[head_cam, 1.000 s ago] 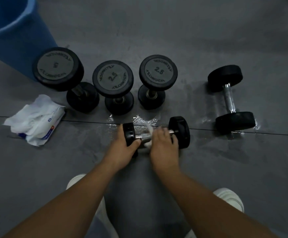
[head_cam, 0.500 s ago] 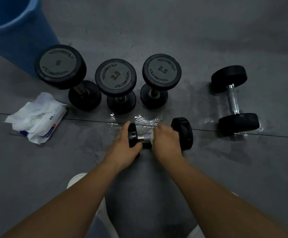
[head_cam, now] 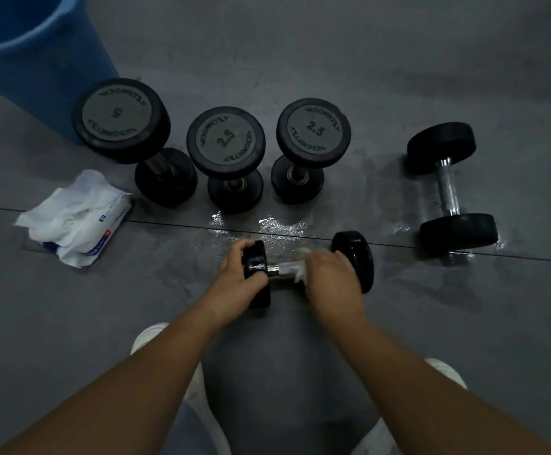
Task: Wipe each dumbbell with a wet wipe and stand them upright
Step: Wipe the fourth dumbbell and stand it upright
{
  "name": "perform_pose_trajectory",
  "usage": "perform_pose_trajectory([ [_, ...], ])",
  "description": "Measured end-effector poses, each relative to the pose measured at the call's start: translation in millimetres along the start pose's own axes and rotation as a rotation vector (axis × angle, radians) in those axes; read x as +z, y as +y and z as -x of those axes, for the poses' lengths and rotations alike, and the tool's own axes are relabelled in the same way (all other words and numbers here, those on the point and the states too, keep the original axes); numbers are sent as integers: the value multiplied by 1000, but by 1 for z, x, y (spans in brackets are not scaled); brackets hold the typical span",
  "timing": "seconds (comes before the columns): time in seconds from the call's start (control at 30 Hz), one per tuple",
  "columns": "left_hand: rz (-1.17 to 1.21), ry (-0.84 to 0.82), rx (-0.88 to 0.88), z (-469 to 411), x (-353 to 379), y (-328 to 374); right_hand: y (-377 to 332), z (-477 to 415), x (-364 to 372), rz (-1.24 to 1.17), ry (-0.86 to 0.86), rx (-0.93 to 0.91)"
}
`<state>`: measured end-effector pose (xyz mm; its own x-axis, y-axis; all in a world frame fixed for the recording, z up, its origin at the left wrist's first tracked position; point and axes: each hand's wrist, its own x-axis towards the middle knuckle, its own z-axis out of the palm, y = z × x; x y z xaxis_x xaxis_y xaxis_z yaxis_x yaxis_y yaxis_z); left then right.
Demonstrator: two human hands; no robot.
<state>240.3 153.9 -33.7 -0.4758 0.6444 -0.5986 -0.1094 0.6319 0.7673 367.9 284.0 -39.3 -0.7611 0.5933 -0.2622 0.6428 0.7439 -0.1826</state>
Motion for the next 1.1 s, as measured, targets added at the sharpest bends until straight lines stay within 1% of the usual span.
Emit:
perform_pose_trajectory([
  [0.03,6,21,-17,-1,1,2,0,2,0,61,12,64],
  [0.07,-12,52,-29,-2,2,4,-9,5,-4,91,0,75],
  [0.1,-28,95,-26,-5,6,4,-22,7,-6,92,-24,27],
  [0.17,-56,166,-10,-7,12,2,-39,7,-13,117,-78,-177],
  [0.2,-66,176,-2,-8,13,1,-37,4,-21,151,-108,-267],
  [0.23,-75,177,5,-8,13,0,-31,-1,-31,210,-163,-311],
  [0.27,-84,173,5,-9,12,-1,-22,-7,-40,275,-186,-319],
  [0.37,-121,152,8,-12,12,-4,-3,-7,-49,562,-244,-164],
  [0.43,-168,136,7,-13,12,-2,-4,1,-45,733,-343,-169],
  [0.47,-182,129,9,-14,12,-1,-5,4,-44,735,-363,-186],
  [0.5,-185,126,13,-15,11,1,-6,3,-46,682,-352,-191],
  [0.57,-186,117,5,-16,10,1,-3,-8,-55,612,-281,-206],
  [0.63,-190,110,-2,-15,9,1,4,-12,-57,698,-218,-185],
  [0.7,-192,103,10,-15,9,3,3,-4,-53,771,-285,-194],
  [0.73,-195,101,20,-14,9,3,-1,4,-50,742,-319,-225],
  [0.8,-208,95,45,-14,9,5,-10,14,-51,590,-332,-251],
  [0.87,-205,81,27,-15,6,8,-9,6,-56,425,-288,-180],
  [0.93,-192,60,2,-17,5,10,-1,-2,-56,365,-245,-82],
  [1.0,-189,51,0,-16,3,12,-7,1,-51,393,-322,9],
  [1.07,-196,46,16,-14,3,14,-20,10,-43,412,-412,17],
  [1.1,-198,42,22,-13,3,15,-25,11,-44,399,-420,1],
])
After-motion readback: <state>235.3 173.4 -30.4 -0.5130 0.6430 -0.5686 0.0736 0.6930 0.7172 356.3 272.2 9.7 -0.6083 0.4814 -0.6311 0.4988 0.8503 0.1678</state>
